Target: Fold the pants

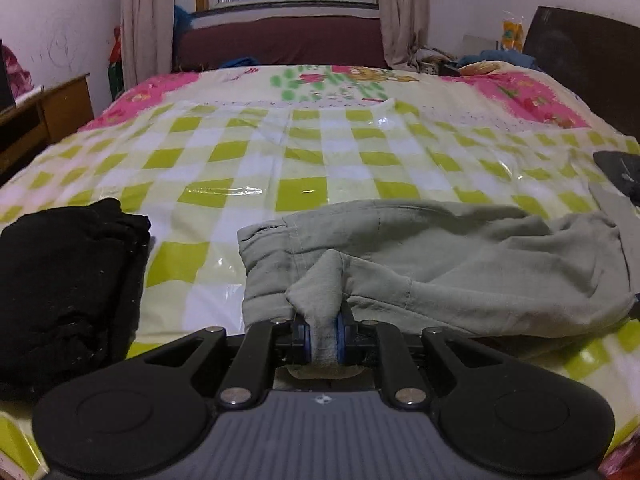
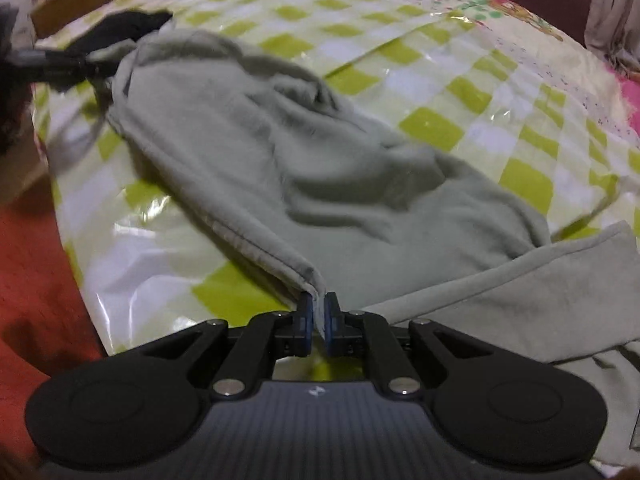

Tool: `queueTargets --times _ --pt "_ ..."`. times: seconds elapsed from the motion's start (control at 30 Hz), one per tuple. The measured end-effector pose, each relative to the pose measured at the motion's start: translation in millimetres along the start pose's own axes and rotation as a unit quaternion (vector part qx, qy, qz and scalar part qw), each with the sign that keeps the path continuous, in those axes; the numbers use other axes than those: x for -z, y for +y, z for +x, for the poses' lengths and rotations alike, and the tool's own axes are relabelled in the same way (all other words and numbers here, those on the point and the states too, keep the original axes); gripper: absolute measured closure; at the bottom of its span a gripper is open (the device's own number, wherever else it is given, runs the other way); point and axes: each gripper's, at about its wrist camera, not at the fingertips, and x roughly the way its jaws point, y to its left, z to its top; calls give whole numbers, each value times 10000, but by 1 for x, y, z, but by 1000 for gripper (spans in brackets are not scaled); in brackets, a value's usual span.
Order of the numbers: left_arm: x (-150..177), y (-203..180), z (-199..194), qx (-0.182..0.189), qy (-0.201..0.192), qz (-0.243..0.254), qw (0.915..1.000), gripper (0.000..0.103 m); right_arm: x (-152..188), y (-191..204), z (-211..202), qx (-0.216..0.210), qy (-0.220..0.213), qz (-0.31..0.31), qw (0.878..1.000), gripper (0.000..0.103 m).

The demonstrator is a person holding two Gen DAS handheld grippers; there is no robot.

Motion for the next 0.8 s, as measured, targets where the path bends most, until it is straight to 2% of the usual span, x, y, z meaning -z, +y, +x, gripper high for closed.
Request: queueTargets --times 0.07,0.13,0.23,0.3,0.37,0.47,0.57,0.63,0.73,0.8 --pt "0 2 0 -33 -62 -7 10000 74 -5 2 1 161 -108 -76 9998 96" --pt "-2 2 -2 -73 -149 89 9998 73 -8 4 2 273 -165 -220 9992 91" --pt "-10 4 -2 -70 -319 222 9992 73 -14 9 8 500 -313 -582 9966 91" --pt "-23 6 4 -71 -442 227 9987 73 -25 6 11 564 -356 -548 9963 96" --pt "-44 11 9 -79 -633 216 9977 74 -44 -3 1 702 -657 -350 9948 98" --pt "-72 17 6 -154 -1016 234 9944 74 -72 -16 -35 1042 -1350 -102 9853 98" --pt "-77 20 -10 -224 -1356 263 9902 74 -75 -11 -66 1248 -1817 -254 9751 98" --pt "-63 22 -14 -211 -1291 267 9910 74 -60 2 -60 1149 -1678 -593 9773 98" --pt "-16 23 -2 -174 -643 203 9976 73 -24 22 -8 786 -777 -878 9900 98" --pt "14 28 2 -152 -269 -71 9995 73 -3 32 20 650 -337 -998 9923 98"
